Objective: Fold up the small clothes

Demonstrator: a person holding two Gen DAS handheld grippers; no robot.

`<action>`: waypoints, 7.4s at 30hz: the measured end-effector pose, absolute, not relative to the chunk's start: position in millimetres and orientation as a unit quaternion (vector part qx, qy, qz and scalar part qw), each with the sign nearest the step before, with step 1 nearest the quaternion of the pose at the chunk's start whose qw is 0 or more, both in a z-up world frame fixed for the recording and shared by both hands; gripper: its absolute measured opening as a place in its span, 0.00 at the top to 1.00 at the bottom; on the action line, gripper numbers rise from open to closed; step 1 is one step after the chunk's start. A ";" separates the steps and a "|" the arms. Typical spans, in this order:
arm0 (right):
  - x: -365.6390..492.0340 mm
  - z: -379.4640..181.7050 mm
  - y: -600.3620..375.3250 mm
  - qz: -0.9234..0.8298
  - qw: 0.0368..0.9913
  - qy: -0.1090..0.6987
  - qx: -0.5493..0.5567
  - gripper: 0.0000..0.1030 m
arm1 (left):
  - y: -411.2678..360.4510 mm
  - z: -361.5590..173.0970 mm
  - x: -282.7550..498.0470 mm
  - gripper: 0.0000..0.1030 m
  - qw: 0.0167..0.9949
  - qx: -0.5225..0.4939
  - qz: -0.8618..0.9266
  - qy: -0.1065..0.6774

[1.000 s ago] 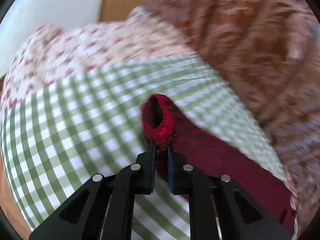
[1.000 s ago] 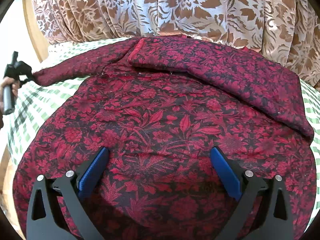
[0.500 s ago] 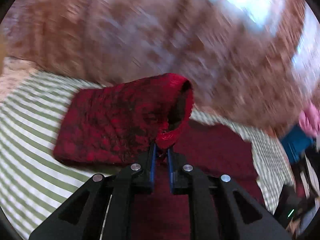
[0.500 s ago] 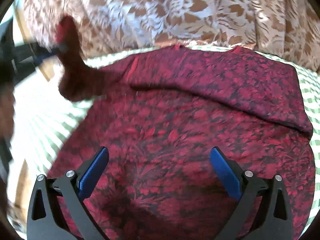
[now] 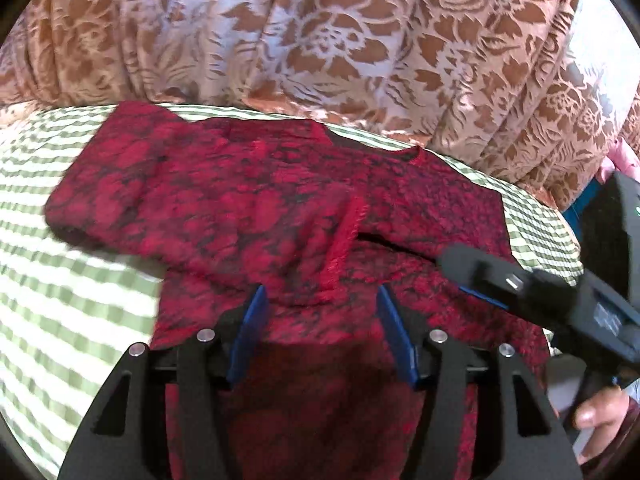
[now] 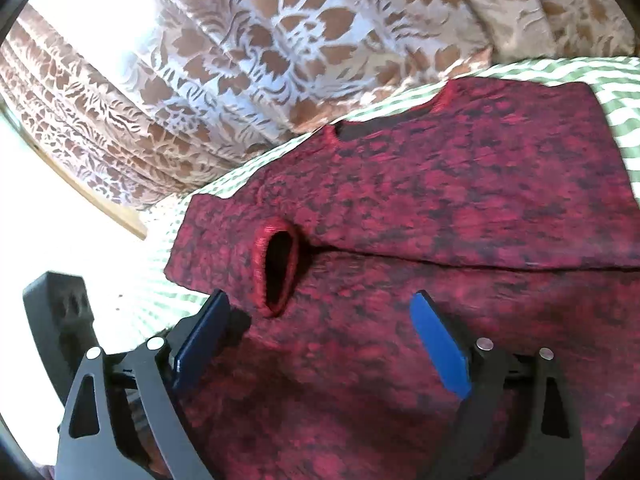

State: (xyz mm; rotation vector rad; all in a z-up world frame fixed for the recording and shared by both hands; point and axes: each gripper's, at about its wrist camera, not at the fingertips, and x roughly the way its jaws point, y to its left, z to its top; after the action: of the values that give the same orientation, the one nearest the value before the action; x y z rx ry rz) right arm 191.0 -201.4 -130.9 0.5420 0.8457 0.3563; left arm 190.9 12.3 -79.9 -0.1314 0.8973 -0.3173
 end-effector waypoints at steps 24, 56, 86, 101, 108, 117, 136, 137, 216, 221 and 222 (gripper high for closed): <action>205.1 -21.7 -193.6 0.160 0.928 0.286 0.176 0.89 | 67.4 -108.0 154.1 0.37 0.886 -0.106 -0.099 0.440; 197.1 -85.3 -306.2 -0.052 0.936 0.334 0.099 0.35 | 89.5 -79.8 303.6 0.19 0.875 -0.177 -0.088 0.441; 229.1 -121.5 -220.4 -0.024 0.935 0.354 -0.021 0.35 | 37.5 -111.5 343.6 0.13 0.901 0.008 -0.020 0.433; 237.5 -130.7 -212.9 -0.024 0.932 0.359 -0.036 0.33 | 42.1 -121.2 349.1 0.07 0.898 -0.001 -0.018 0.440; 252.6 -149.8 -228.1 -0.008 0.922 0.387 0.012 0.24 | 66.8 -108.7 349.8 0.09 0.893 -0.064 -0.063 0.442; 254.0 -150.8 -230.4 -0.002 0.924 0.381 0.021 0.22 | 107.0 -108.8 386.1 0.17 0.859 -0.193 -0.118 0.459; 255.4 -158.8 -226.1 -0.004 0.927 0.374 0.026 0.19 | 11.3 -79.5 332.3 0.54 0.930 0.050 -0.029 0.362; 256.1 -159.0 -225.5 -0.003 0.927 0.374 0.026 0.19 | 11.4 -75.3 323.4 0.54 0.932 0.052 -0.035 0.357; -57.7 -185.4 -278.2 0.048 0.856 0.484 0.177 0.05 | -2.1 -80.2 42.0 0.27 0.909 0.082 -0.047 0.407; -60.1 -187.6 -273.1 0.063 0.847 0.495 0.181 0.05 | 5.8 -82.4 43.1 0.27 0.907 0.077 -0.042 0.411; -59.9 -187.9 -271.8 0.067 0.846 0.497 0.183 0.05 | 6.9 -83.1 43.6 0.27 0.907 0.077 -0.040 0.412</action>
State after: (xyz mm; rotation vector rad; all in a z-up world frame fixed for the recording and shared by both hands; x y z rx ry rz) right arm -59.9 -271.8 -187.9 0.3852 1.0484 0.1417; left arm 43.6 6.9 -83.1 0.1585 0.8500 -0.0825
